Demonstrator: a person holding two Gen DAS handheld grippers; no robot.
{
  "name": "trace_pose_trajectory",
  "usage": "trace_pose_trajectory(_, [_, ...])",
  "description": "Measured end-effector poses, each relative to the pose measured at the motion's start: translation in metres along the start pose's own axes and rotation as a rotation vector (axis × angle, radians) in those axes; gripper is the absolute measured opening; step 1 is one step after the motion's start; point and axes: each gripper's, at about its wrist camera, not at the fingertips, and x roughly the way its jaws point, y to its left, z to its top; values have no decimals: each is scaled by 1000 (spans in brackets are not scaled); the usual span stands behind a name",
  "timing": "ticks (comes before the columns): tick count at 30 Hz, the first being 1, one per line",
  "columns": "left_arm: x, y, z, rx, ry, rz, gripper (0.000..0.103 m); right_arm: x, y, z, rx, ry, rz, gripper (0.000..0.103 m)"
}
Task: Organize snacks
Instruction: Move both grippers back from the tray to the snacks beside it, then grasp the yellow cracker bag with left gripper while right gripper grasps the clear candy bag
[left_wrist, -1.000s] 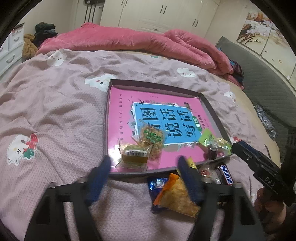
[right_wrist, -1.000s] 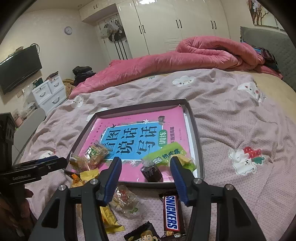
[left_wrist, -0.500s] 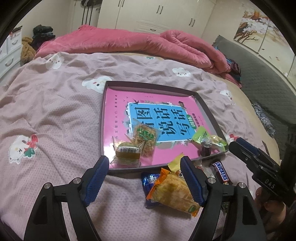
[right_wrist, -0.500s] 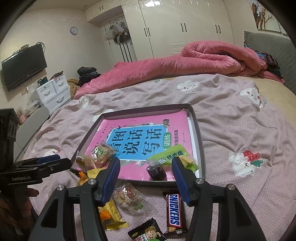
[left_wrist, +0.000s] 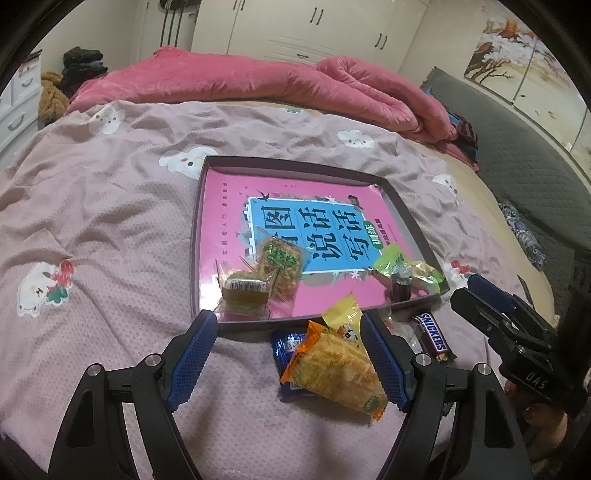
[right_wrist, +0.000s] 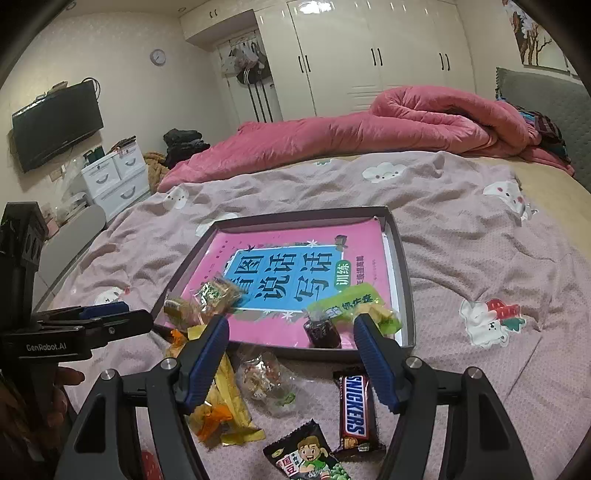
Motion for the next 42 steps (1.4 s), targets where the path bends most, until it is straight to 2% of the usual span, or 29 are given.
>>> trace_pose_trajectory(22, [0, -3, -9, -13, 40, -2, 81, 3, 20, -21, -91, 84, 3, 70])
trace_pose_trajectory(42, [14, -16, -31, -46, 163, -56, 81, 16, 25, -40, -169, 192, -36, 70])
